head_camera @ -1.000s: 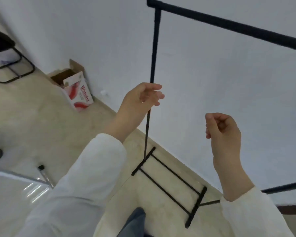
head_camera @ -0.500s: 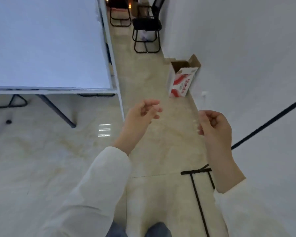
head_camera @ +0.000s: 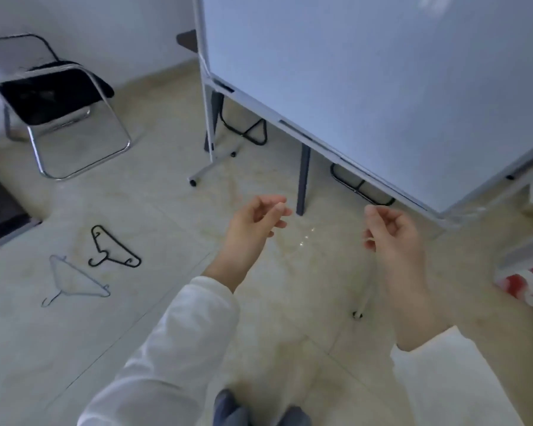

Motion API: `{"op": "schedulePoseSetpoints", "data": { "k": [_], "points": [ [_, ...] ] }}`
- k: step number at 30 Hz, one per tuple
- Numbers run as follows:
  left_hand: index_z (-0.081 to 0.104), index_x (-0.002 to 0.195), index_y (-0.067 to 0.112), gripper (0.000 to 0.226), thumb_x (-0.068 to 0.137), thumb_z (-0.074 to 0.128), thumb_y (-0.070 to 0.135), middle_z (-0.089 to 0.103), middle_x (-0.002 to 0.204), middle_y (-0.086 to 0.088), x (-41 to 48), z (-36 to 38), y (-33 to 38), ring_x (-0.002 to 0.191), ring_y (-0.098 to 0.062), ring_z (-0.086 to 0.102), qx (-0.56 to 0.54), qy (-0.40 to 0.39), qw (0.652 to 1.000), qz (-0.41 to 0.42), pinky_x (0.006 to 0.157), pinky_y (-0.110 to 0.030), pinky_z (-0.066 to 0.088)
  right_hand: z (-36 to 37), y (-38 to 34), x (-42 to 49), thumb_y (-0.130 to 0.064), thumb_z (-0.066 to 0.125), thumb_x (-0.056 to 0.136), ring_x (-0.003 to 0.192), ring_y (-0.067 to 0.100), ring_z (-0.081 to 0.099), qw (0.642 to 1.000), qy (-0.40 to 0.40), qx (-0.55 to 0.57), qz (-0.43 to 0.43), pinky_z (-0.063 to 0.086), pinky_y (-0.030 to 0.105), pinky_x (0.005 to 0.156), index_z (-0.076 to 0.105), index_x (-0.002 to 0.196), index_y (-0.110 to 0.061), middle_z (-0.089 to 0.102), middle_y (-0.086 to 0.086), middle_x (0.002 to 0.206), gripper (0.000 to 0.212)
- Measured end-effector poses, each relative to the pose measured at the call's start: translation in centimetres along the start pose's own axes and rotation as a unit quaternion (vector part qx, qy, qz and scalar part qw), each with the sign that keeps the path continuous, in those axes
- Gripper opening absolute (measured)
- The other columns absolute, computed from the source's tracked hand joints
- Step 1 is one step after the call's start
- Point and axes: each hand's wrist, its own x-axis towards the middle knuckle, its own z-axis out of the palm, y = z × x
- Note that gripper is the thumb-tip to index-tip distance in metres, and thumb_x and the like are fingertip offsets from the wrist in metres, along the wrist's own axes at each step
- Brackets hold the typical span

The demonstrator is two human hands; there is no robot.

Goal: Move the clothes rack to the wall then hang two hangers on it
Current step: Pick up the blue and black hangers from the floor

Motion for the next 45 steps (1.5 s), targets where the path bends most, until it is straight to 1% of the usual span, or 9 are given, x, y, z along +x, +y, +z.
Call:
{"op": "schedulePoseSetpoints", "data": {
  "k": [6,9,13,18,21,26,36,42,45],
  "points": [
    [0.059,0.094,0.026,0.011,0.092,0.049,0.020,0.066,0.083,0.014,2.1,-14.0,-1.5,0.060,0.012,0.060,-0.015,0.159,0.987,-0.023,0.058,-0.006,0.044,15.8,-0.5,1.8,-0.028,0.057,0.086,0.057,-0.001,0.055,0.987,-0.156,-0.024,-0.006,0.046,0.015,0.059,0.057,0.092,-0.016,0.058,-0.005,0.080,0.014],
    [0.059,0.089,0.030,0.014,0.092,0.049,0.021,0.066,0.085,0.014,2.7,-19.7,-2.0,0.061,0.011,0.061,-0.013,0.232,0.972,-0.039,0.061,-0.009,0.046,22.8,-1.0,3.0,-0.028,0.057,0.086,0.058,0.001,0.054,0.977,-0.214,-0.016,-0.004,0.045,0.010,0.052,0.054,0.081,-0.024,0.058,-0.005,0.079,0.007],
    [0.059,0.089,0.030,0.015,0.093,0.048,0.020,0.066,0.087,0.012,4.0,-26.6,-2.0,0.067,0.003,0.062,-0.022,0.341,0.938,-0.056,0.066,-0.016,0.045,31.6,-2.0,4.6,-0.025,0.057,0.087,0.052,-0.003,0.054,0.955,-0.296,0.004,-0.012,0.044,0.010,0.052,0.052,0.078,-0.025,0.057,-0.007,0.076,0.010],
    [0.059,0.090,0.028,0.014,0.093,0.048,0.020,0.066,0.086,0.010,4.3,-33.6,-2.7,0.060,0.009,0.062,-0.055,0.442,0.892,-0.069,0.067,-0.017,0.044,42.3,-2.4,5.0,-0.022,0.059,0.085,0.047,-0.005,0.055,0.923,-0.385,0.011,-0.021,0.041,0.008,0.046,0.051,0.077,-0.025,0.056,-0.005,0.075,0.012],
    [0.060,0.091,0.028,0.013,0.093,0.049,0.021,0.067,0.087,0.010,3.5,-37.6,-3.8,0.070,0.000,0.063,-0.076,0.494,0.862,-0.085,0.070,-0.020,0.044,48.0,-1.8,3.4,-0.021,0.060,0.085,0.047,-0.005,0.055,0.897,-0.441,-0.011,-0.024,0.041,0.009,0.046,0.052,0.077,-0.024,0.055,-0.005,0.073,0.012],
    [0.059,0.092,0.028,0.012,0.092,0.049,0.021,0.067,0.088,0.009,3.6,-45.2,-5.6,0.077,-0.007,0.061,-0.093,0.541,0.830,-0.097,0.070,-0.020,0.044,56.9,-0.6,0.4,-0.018,0.059,0.085,0.046,-0.005,0.055,0.868,-0.494,-0.032,-0.019,0.041,0.008,0.045,0.052,0.076,-0.024,0.055,-0.005,0.074,0.013],
    [0.060,0.093,0.026,0.012,0.092,0.049,0.022,0.067,0.088,0.008,9.5,-63.4,-12.9,0.077,-0.008,0.061,-0.137,0.535,0.825,-0.116,0.068,-0.020,0.044,76.1,4.2,-3.2,-0.021,0.060,0.085,0.051,-0.006,0.055,0.861,-0.504,-0.059,-0.032,0.044,0.009,0.052,0.053,0.077,-0.026,0.055,-0.005,0.073,0.011],
    [0.059,0.095,0.023,0.012,0.093,0.047,0.020,0.065,0.088,0.008,14.0,-70.3,-21.2,0.075,-0.008,0.060,-0.163,0.543,0.809,-0.157,0.067,-0.019,0.043,84.5,12.0,-3.1,-0.027,0.063,0.082,0.080,0.019,0.055,0.850,-0.516,-0.105,-0.029,0.046,0.038,0.077,0.055,0.077,-0.029,0.058,-0.003,0.081,0.009],
    [0.059,0.092,0.026,0.013,0.093,0.047,0.021,0.066,0.087,0.010,16.0,-72.7,-26.9,0.070,-0.001,0.062,-0.159,0.560,0.796,-0.166,0.065,-0.016,0.045,88.4,17.3,-2.3,-0.026,0.063,0.082,0.080,0.021,0.056,0.842,-0.523,-0.128,-0.030,0.047,0.042,0.081,0.054,0.077,-0.029,0.058,-0.006,0.080,0.010]
  ]
}}
